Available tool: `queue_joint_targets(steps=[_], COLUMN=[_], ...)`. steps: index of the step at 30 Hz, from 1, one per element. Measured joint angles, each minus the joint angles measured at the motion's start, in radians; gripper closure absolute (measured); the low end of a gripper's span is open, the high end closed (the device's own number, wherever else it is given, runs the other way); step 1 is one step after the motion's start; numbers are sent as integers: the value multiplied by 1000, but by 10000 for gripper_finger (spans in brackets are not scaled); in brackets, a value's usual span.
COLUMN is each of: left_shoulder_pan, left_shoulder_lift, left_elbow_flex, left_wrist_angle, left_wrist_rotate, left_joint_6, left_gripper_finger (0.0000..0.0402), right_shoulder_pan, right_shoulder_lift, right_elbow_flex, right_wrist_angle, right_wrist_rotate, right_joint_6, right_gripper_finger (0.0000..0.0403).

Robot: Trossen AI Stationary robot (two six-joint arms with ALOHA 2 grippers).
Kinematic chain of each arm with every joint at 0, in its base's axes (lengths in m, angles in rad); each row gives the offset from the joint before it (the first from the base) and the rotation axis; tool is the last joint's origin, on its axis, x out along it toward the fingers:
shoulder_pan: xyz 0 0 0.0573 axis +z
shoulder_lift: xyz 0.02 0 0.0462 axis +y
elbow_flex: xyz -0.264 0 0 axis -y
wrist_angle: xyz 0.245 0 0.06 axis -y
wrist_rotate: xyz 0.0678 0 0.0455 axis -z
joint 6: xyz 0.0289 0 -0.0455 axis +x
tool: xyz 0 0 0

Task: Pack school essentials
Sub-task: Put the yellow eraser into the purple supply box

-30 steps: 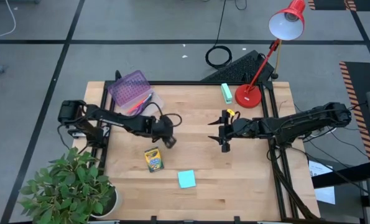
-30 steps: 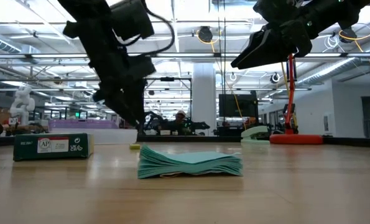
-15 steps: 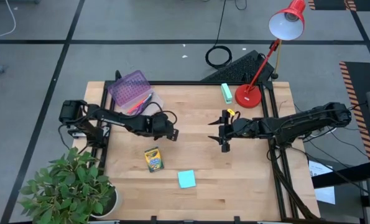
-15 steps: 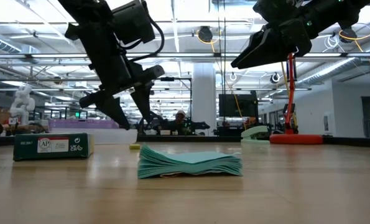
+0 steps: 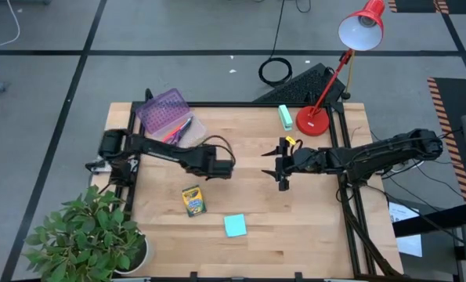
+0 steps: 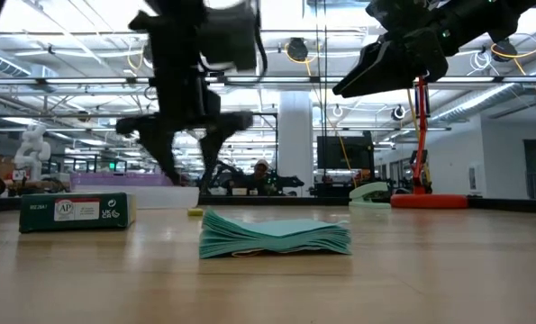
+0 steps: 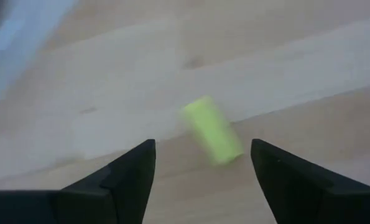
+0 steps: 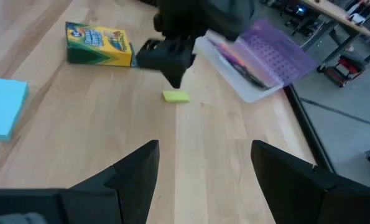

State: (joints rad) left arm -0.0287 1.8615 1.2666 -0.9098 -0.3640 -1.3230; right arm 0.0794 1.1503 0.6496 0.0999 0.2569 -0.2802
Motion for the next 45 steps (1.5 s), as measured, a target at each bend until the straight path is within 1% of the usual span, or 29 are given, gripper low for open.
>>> queue_joint_targets(steps=[1,3,6,10,19,23,26,33,37,42,45], left_shoulder_pan=[3,10,15,15,-8,-19,-26,-21,-11,-9,-8], left_shoulder_lift=[31,74,117,132,131,131,137,170,176,178,180], left_elbow_flex=[35,91,133,130,77,68,68,68,70,69,68], left_wrist_angle=[-35,-29,-38,-42,-46,26,42,17,35,44,46], left_wrist_rotate=[0,2,14,1,-1,3,3,3,2,-15,-26], left_joint_6=[10,35,68,49,-104,-145,-178,-211,-174,-116,-100], left_gripper_finger=[135,135,135,135,135,135,139,188,217,252,272], right_shoulder_pan=[0,0,0,0,0,0,0,-1,-3,-13,-13], right_shoulder_lift=[0,0,0,0,0,0,0,0,0,0,0], right_elbow_flex=[0,0,0,0,0,0,0,0,0,0,0], right_wrist_angle=[-1,-6,-12,-17,-23,-12,0,-1,4,9,9], right_wrist_rotate=[1,1,1,1,2,2,3,9,36,35,35], right_joint_6=[-2,-5,-11,-12,-26,-88,-145,-223,-237,-232,-203], right_gripper_finger=[151,151,151,151,151,151,151,151,151,151,151])
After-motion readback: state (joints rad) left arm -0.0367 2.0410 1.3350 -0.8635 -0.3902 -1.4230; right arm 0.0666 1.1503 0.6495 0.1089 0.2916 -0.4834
